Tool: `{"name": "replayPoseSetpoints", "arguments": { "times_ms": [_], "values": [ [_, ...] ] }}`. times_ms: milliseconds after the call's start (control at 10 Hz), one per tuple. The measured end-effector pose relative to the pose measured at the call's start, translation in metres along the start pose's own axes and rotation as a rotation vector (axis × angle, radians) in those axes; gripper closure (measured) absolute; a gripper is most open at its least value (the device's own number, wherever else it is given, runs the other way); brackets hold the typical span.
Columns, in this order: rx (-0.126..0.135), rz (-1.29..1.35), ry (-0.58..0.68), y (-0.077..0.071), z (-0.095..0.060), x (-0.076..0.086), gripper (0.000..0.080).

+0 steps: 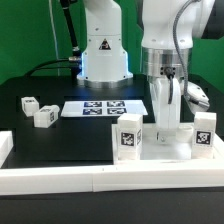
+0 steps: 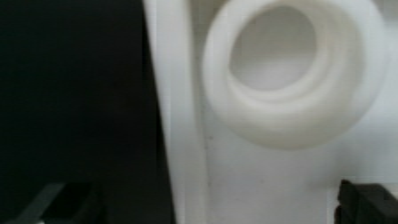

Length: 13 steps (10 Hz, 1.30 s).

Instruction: Assemble square table

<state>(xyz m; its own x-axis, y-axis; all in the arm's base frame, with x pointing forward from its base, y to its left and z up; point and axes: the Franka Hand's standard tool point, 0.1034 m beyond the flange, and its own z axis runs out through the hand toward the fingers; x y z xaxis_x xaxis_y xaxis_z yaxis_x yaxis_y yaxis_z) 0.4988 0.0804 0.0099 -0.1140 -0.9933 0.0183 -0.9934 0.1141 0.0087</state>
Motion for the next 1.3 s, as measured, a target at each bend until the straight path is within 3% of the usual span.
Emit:
{"name": "replayPoseSetpoints", "arguments": {
  "times_ms": [300, 400, 500, 600, 700, 800, 1300],
  "values": [
    [0.000, 0.000, 0.000, 0.0001, 0.0001, 0.0000, 0.0177],
    [0.000, 0.000, 0.000, 0.0001, 0.0001, 0.0000, 0.0356],
    [0.000, 0.000, 0.000, 0.0001, 0.0001, 0.0000, 0.0356],
    [-0.002, 0.000, 0.000, 0.0006, 0.0004, 0.0001, 0.0552],
    [-0.018, 0.000, 0.000, 0.0048, 0.0023, 0.0002, 0.0690],
    [-0.020, -0.020, 0.000, 0.0061, 0.0024, -0.0009, 0.0729],
    [-0.020, -0.039, 0.000, 0.0062, 0.0024, -0.0008, 0.0729]
  ]
}}
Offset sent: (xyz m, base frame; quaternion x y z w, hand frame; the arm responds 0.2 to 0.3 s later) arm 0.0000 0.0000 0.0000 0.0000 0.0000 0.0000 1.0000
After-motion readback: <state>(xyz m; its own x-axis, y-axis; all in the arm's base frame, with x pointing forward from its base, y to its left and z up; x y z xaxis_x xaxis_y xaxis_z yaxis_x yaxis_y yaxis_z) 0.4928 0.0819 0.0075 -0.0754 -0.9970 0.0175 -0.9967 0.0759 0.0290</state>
